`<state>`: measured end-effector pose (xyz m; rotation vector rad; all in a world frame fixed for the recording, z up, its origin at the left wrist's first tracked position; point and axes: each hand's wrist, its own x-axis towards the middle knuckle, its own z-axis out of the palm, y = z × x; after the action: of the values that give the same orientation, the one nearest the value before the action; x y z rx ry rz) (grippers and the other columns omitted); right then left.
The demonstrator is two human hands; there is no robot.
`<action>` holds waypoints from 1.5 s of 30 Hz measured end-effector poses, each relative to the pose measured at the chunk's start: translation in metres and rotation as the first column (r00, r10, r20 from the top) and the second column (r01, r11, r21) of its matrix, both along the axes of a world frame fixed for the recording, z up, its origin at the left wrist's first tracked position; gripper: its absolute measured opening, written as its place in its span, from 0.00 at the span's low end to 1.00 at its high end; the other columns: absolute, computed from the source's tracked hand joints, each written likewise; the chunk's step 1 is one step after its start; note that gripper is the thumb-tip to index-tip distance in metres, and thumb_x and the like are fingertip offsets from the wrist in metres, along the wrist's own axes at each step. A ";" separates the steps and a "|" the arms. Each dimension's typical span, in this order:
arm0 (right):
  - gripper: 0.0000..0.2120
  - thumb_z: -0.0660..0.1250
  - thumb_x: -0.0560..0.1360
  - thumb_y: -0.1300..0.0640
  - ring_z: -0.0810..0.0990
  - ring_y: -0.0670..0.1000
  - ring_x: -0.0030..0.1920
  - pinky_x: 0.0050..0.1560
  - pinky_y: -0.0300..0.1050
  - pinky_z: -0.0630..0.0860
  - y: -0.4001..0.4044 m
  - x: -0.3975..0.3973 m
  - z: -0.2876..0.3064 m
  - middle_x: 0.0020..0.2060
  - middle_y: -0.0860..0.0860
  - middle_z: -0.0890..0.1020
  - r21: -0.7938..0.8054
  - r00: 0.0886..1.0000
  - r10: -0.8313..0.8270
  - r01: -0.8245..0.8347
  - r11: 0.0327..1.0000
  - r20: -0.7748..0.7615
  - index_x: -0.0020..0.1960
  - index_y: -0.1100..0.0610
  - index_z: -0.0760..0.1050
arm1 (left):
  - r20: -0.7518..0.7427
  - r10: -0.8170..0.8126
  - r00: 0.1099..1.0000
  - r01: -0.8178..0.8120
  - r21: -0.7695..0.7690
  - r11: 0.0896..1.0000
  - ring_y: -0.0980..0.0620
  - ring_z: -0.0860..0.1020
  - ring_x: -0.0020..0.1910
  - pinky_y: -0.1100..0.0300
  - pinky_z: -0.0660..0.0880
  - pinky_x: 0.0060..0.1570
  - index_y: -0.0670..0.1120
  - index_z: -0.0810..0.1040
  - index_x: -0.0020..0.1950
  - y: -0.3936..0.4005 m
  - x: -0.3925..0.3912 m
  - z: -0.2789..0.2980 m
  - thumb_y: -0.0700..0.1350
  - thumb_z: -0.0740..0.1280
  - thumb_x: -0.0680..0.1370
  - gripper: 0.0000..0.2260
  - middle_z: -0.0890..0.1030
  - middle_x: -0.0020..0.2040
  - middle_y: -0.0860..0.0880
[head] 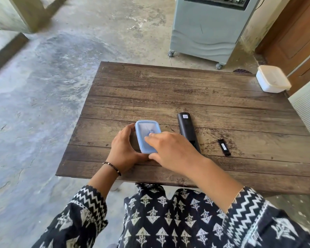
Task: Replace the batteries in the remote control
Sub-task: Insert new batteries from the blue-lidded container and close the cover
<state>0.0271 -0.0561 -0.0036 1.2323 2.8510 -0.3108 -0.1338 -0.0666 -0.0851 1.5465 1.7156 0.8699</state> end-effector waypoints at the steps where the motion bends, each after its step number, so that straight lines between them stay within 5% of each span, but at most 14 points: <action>1: 0.19 0.67 0.74 0.56 0.72 0.58 0.62 0.57 0.54 0.74 0.001 0.006 -0.002 0.62 0.57 0.75 -0.014 1.000 0.019 -0.018 1.000 0.018 0.62 0.60 0.70 | -0.013 0.006 1.000 -0.006 0.002 1.000 0.51 0.77 0.56 0.46 0.73 0.58 0.53 0.69 0.63 0.000 0.000 0.000 0.59 0.76 0.51 0.41 0.78 0.56 0.53; 6: 0.17 0.56 0.73 0.71 0.74 0.57 0.59 0.50 0.53 0.78 0.010 0.025 -0.012 0.59 0.57 0.75 0.063 0.995 0.072 -0.076 0.995 0.071 0.60 0.61 0.71 | -0.153 -0.011 0.988 0.008 -0.019 1.000 0.52 0.70 0.62 0.58 0.59 0.63 0.53 0.65 0.67 -0.002 0.003 0.004 0.64 0.69 0.50 0.46 0.74 0.59 0.54; 13: 0.09 0.62 0.73 0.63 0.74 0.57 0.52 0.48 0.52 0.78 0.016 0.023 -0.016 0.50 0.57 0.78 0.107 0.981 0.174 -0.183 0.977 0.089 0.53 0.62 0.73 | -0.204 -0.008 0.979 0.006 -0.010 1.000 0.52 0.68 0.66 0.54 0.57 0.68 0.54 0.63 0.69 0.000 0.002 -0.001 0.66 0.68 0.52 0.47 0.72 0.64 0.54; 21: 0.13 0.62 0.70 0.57 0.76 0.56 0.49 0.52 0.50 0.76 0.038 0.019 -0.010 0.48 0.57 0.81 -0.016 0.960 0.200 -0.201 0.980 0.194 0.51 0.61 0.77 | -0.234 0.022 0.972 -0.021 0.004 1.000 0.51 0.68 0.66 0.54 0.57 0.68 0.54 0.63 0.69 -0.003 0.004 -0.001 0.67 0.66 0.52 0.46 0.73 0.64 0.54; 28: 0.12 0.67 0.71 0.57 0.74 0.43 0.35 0.40 0.34 0.67 0.056 0.032 0.038 0.41 0.47 0.84 -0.183 0.994 0.024 -0.043 0.982 -0.106 0.54 0.55 0.81 | -0.236 0.005 0.972 -0.012 -0.026 1.000 0.50 0.66 0.66 0.56 0.56 0.66 0.53 0.62 0.68 -0.003 0.005 0.005 0.67 0.66 0.51 0.47 0.72 0.63 0.53; 32: 0.07 0.70 0.71 0.59 0.77 0.36 0.31 0.36 0.22 0.70 0.076 0.032 0.038 0.37 0.46 0.83 -0.192 0.857 -0.252 0.183 0.964 -0.449 0.49 0.57 0.83 | -0.242 0.007 0.970 -0.007 0.000 1.000 0.52 0.66 0.65 0.62 0.55 0.63 0.53 0.63 0.67 -0.006 0.005 0.005 0.67 0.67 0.51 0.47 0.71 0.60 0.56; 35: 0.02 0.70 0.71 0.62 0.83 0.48 0.32 0.37 0.38 0.80 0.101 0.017 0.021 0.36 0.54 0.84 -0.431 0.617 -0.549 0.347 0.833 -0.564 0.43 0.59 0.81 | -0.264 0.014 0.964 -0.009 0.021 1.000 0.53 0.66 0.66 0.64 0.54 0.63 0.52 0.63 0.68 -0.008 0.007 0.005 0.68 0.66 0.51 0.47 0.72 0.62 0.55; 39: 0.06 0.69 0.71 0.66 0.83 0.57 0.32 0.34 0.48 0.82 0.117 -0.010 0.001 0.36 0.63 0.82 -0.714 0.325 -0.824 0.413 0.565 -0.464 0.36 0.61 0.75 | -0.298 0.024 0.954 -0.009 0.051 0.999 0.53 0.66 0.67 0.63 0.54 0.66 0.51 0.62 0.69 -0.010 0.008 0.004 0.69 0.67 0.53 0.48 0.71 0.65 0.54; 41: 0.03 0.68 0.72 0.66 0.84 0.58 0.34 0.36 0.50 0.82 0.117 -0.020 -0.004 0.37 0.64 0.82 -0.747 0.320 -0.870 0.450 0.489 -0.376 0.42 0.66 0.75 | -0.326 0.022 0.945 -0.005 0.055 0.998 0.54 0.65 0.68 0.59 0.55 0.69 0.51 0.61 0.70 -0.010 0.008 0.003 0.70 0.67 0.54 0.48 0.71 0.66 0.54; 45: 0.14 0.68 0.72 0.66 0.84 0.60 0.36 0.40 0.52 0.82 0.116 -0.028 -0.017 0.36 0.62 0.82 -0.754 0.417 -0.873 0.479 0.449 -0.255 0.56 0.67 0.71 | -0.357 0.024 0.934 -0.003 0.059 0.998 0.53 0.65 0.68 0.57 0.55 0.70 0.51 0.61 0.70 -0.010 0.008 0.001 0.71 0.66 0.55 0.48 0.71 0.66 0.53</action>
<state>-0.0005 0.0601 -0.0208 2.4415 1.9077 -1.7806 -0.1255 -0.0765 -0.0836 1.8217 1.9699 0.6771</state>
